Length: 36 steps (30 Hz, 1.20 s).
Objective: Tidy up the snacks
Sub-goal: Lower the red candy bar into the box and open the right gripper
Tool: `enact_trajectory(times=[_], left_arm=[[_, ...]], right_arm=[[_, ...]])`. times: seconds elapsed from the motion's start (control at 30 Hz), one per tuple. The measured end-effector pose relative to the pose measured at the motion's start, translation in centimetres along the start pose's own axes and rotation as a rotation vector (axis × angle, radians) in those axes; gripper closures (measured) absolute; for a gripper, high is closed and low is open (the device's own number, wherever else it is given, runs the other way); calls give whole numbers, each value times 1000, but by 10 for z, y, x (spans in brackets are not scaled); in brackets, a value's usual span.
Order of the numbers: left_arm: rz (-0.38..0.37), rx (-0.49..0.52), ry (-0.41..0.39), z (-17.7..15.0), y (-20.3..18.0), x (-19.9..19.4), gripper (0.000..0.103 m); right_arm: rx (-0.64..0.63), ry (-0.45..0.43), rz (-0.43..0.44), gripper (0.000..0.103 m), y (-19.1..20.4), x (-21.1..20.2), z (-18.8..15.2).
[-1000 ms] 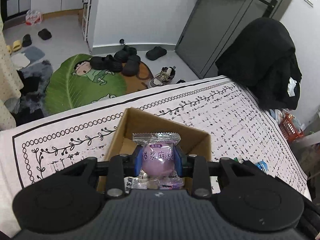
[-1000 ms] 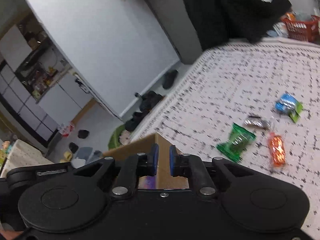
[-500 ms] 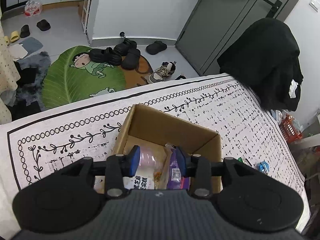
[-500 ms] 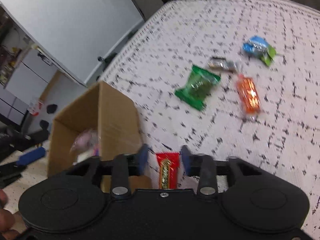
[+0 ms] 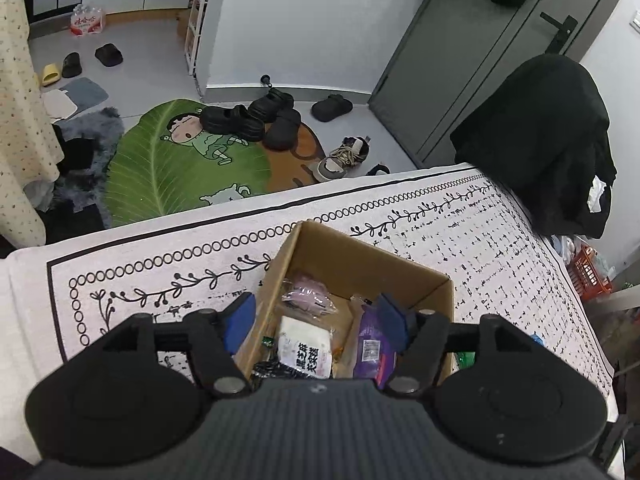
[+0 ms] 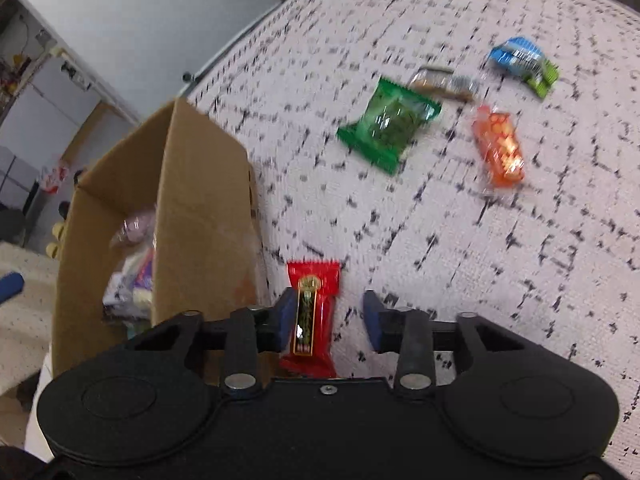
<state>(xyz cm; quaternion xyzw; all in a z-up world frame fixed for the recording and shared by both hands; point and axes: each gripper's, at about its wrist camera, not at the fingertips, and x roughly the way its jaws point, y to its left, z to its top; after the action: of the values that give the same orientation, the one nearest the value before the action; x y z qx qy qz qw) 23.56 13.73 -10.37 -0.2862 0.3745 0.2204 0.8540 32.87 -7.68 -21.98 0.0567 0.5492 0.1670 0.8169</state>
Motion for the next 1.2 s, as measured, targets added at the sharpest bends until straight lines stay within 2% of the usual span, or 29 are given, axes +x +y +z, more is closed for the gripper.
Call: enact_trajectory(times=[0.3,0.57,0.63,0.7,0.8,1.0,1.2], left_arm=[[16,-10,-11,-1,7,-8,36],[26,-16,-13,-2,11,-8,36],[31,-14,-11,-3,10,-7,36],[33,-15,-8,-4,11,-6,36],[35,-18,-6,-4,12,-5,36],[39,-18,-4,-2,14,-5,36],[41,-18,1,-4,15,-6,36]], right_arm=[[-27,17,22,71,6,5,-1],[-144,32,11,71,18,9,-4],[-170,29,13,82,19,9,-5],[-167,29,29,85,20,8,-5],[-179,-9,14,85,21,1,-2],[-126,-127,65,85,20,-29,16],[-117,-204,88,85,27,-50,28]])
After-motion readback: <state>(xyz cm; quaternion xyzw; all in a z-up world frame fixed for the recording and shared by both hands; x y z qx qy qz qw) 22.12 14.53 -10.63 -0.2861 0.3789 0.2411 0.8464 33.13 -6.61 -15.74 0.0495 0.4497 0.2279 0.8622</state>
